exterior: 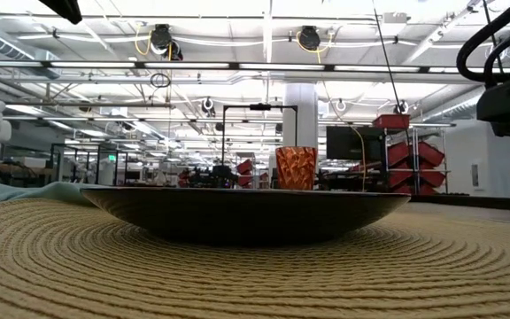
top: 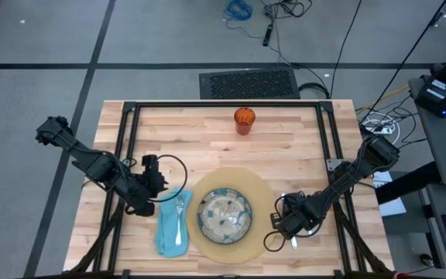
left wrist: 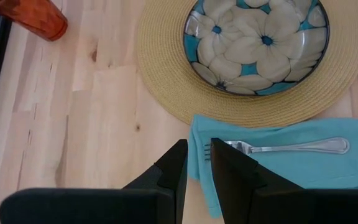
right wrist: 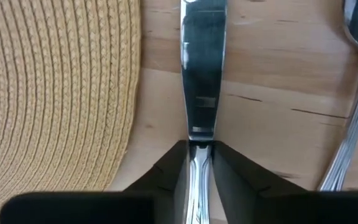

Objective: Set table place
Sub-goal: Move the silver knife to the left side of the silver spoon, then move the dark brown glass to the top right of the brown mat

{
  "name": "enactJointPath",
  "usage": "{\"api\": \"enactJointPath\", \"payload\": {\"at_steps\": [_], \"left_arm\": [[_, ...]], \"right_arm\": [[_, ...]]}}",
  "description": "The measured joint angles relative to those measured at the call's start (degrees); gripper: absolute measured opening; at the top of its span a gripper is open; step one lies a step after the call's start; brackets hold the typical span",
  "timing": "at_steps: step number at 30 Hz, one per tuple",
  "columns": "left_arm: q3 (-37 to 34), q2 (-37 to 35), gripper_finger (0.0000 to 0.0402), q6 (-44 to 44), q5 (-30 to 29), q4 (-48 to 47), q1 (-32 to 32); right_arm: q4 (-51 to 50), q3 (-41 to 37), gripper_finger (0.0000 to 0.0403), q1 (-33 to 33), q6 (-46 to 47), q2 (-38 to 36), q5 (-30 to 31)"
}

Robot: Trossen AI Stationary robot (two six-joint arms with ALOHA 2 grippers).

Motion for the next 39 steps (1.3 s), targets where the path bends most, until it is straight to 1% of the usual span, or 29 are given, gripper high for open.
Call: {"api": "enactJointPath", "payload": {"at_steps": [4,9,14,16,19,22,27,28,30,34,36,37,39], "left_arm": [[0.0,0.0,0.0056,0.0,0.0,0.0,0.0],[0.0,0.0,0.0056,0.0,0.0,0.0,0.0],[0.0,0.0,0.0056,0.1,0.1,0.0,0.0],[0.0,0.0,0.0056,0.1,0.1,0.0,0.0],[0.0,0.0,0.0056,0.3,-0.2,0.0,0.0],[0.0,0.0,0.0056,0.7,-3.4,0.2,0.0],[0.0,0.0,0.0056,0.5,-15.8,1.7,2.4],[0.0,0.0,0.0056,0.5,-17.4,2.5,3.3],[0.0,0.0,0.0056,1.0,-18.2,5.0,6.1],[0.0,0.7,0.0056,4.6,-15.9,11.1,14.7],[0.0,2.7,0.0056,7.5,-13.1,15.1,21.3],[0.0,4.0,0.0056,9.1,-10.4,16.8,24.8],[0.0,7.4,0.0056,11.1,-2.8,20.5,32.2]], "right_arm": [[0.2,0.0,0.0091,0.6,-0.2,0.0,0.6],[-0.3,0.4,0.0103,1.1,-0.7,0.0,2.1],[-6.9,3.4,0.0104,1.2,-2.1,0.1,4.0],[-11.3,5.3,0.0104,1.2,-3.0,0.1,4.4],[-17.7,9.2,0.0105,1.2,-4.5,0.1,7.1],[-25.2,13.8,0.0105,1.0,-7.5,0.1,10.0],[-35.4,20.7,0.0105,-0.4,-14.4,-0.1,14.5],[-36.4,21.5,0.0105,-0.6,-15.8,-0.1,15.9],[-38.1,22.4,0.0105,-1.3,-18.6,-0.1,18.7],[-38.9,22.3,0.0105,-2.6,-25.9,-0.1,21.9],[-39.7,21.8,0.0105,-3.5,-29.1,-0.1,22.6],[-40.0,21.6,0.0105,-3.9,-30.6,-0.1,22.7],[-40.0,21.0,0.0105,-4.7,-33.1,-0.1,22.8]]}}
